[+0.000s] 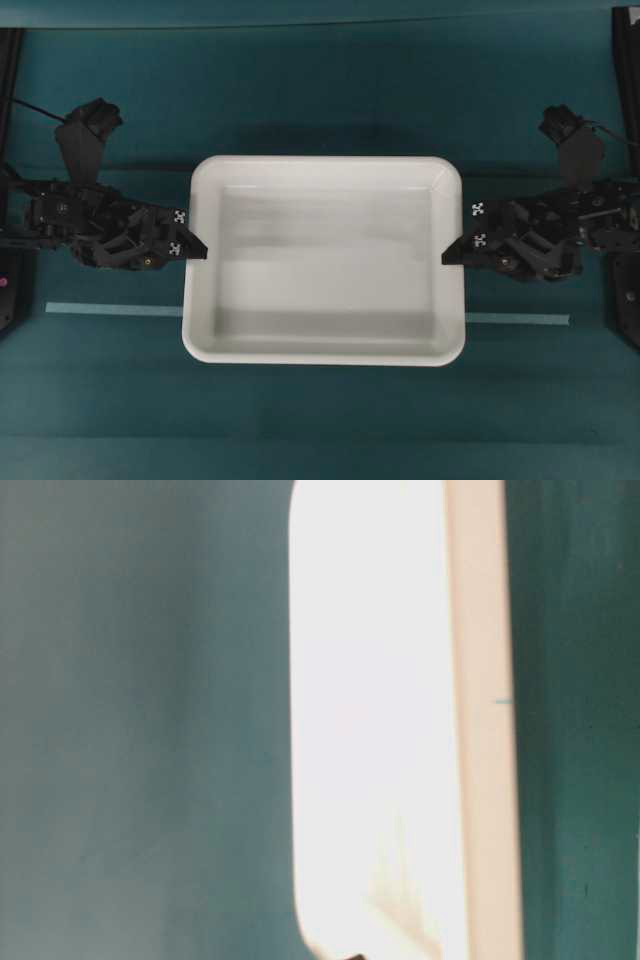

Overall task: Lift the white case with both hands.
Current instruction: 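Lower the held tray back down onto the table with both grippers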

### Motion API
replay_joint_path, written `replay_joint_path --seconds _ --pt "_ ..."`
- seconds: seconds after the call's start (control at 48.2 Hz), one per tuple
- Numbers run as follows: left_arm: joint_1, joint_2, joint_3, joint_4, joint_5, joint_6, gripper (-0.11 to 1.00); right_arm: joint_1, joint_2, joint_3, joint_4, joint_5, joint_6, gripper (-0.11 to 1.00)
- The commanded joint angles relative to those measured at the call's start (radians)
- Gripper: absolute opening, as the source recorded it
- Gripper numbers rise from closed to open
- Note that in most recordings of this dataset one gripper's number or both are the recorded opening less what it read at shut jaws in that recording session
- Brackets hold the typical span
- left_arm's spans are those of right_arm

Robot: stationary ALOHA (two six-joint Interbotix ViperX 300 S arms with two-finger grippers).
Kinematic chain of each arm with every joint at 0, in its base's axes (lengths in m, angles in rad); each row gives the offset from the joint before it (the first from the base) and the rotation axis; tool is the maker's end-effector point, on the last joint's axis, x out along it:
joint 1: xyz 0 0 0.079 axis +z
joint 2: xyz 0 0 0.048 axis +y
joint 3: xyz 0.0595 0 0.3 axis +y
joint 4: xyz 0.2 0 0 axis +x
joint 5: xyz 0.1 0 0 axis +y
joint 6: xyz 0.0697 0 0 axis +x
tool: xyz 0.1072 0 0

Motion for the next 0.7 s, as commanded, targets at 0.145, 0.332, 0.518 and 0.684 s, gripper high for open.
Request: replay_joint_path --seconds 0.145,0.332,0.518,0.684 --pt "0.011 0.054 0.040 0.005 -0.032 0.005 0.08 0.014 0.092 0.034 -0.002 -0.080 -0.003 0.10" --pt "0.020 0.071 0.072 0.003 -0.034 0.009 0.08 0.028 0.161 0.043 -0.002 -0.115 -0.003 0.10" --pt "0.020 0.110 0.091 0.005 -0.034 0.009 0.08 0.044 0.230 0.044 -0.002 -0.137 -0.003 0.10" --pt "0.020 0.175 0.092 0.005 -0.061 0.009 0.08 0.057 0.278 0.043 -0.002 -0.143 -0.002 0.10"
